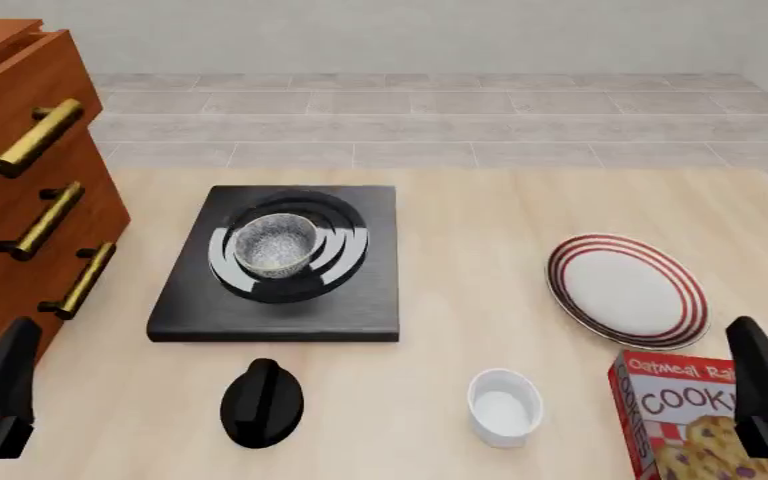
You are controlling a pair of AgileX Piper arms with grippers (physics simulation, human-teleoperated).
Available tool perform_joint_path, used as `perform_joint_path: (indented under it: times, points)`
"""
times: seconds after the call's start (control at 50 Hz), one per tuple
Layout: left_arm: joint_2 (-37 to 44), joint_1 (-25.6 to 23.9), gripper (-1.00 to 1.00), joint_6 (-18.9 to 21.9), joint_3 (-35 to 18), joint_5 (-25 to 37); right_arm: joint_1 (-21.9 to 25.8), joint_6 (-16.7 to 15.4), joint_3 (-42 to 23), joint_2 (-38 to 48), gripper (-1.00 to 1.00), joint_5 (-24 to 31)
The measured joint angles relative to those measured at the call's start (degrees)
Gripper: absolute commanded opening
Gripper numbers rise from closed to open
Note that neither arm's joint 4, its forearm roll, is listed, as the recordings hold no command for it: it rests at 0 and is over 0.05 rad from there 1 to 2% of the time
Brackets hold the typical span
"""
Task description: Pick the akita bowl on the stove and place it on the plate.
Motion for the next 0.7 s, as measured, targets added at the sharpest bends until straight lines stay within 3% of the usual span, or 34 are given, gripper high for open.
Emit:
perform_joint_path:
  times: [0.32, 0.7]
  points:
    - [0.0, 0.0, 1.0, 0.0, 0.0, 0.0, 1.88, 0.05, -1.64, 4.54, 1.0, -2.24]
    - [0.0, 0.0, 1.0, 0.0, 0.0, 0.0, 8.2, 0.88, -10.07, 25.05, 1.0, -10.55]
